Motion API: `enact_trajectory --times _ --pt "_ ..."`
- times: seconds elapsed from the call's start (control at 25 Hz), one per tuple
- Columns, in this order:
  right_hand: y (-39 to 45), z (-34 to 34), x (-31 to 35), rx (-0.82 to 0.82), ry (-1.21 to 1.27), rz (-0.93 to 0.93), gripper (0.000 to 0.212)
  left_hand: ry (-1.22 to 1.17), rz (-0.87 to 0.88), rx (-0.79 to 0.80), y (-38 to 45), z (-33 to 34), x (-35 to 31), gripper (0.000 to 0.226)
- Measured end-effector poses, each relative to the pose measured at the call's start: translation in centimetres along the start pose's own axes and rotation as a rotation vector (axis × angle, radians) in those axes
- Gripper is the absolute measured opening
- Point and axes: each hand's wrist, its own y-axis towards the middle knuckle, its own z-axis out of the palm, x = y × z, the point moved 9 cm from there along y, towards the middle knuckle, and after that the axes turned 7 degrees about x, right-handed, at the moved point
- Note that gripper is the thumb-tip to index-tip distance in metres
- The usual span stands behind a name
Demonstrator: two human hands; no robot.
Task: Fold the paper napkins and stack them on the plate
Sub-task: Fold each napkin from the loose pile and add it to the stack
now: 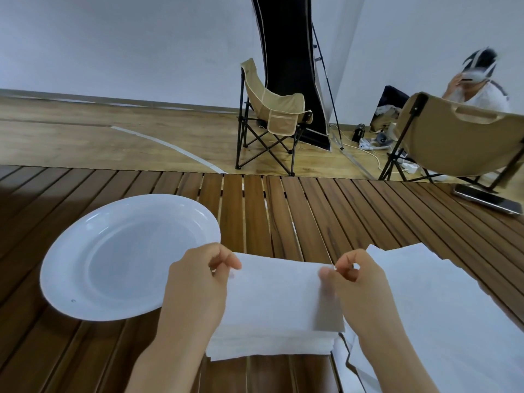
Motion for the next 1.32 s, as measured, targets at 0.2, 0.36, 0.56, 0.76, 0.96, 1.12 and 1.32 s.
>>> enact_trajectory --times 0.2,0.36,0.56,0.76,0.96,1.12,1.32 --pt "0.6 1.4 -1.4 0.094 -0.171 0.008 0.021 0.044 -0.092 0.130 -0.3 2.0 1.9 0.020" --pt "0.8 2.5 -1.7 0.145 -0.302 0.010 0.025 0.083 -0.139 0.271 -0.8 3.2 2.5 0.027" --pt "0.9 3.3 -1.8 0.195 -0.467 -0.037 0.030 0.127 -0.129 0.314 -1.1 3.4 2.1 0.033" --pt "0.7 -1.3 -3.6 0.053 -0.680 0.186 0.026 0.189 -0.084 0.235 -1.2 2.4 1.1 0.031" --pt "-0.4 -1.4 -5.5 0.130 -0.782 0.373 0.028 0.135 0.015 0.116 -1.5 1.3 -0.9 0.023" --pt "-0.2 -2.0 -5.0 0.059 -0.885 0.327 0.039 0.086 0.022 0.165 -1.9 2.1 -1.1 0.023" --pt "0.0 -2.8 -6.0 -0.012 -0.889 0.353 0.024 0.112 -0.032 0.173 -1.5 1.9 -0.2 0.024"
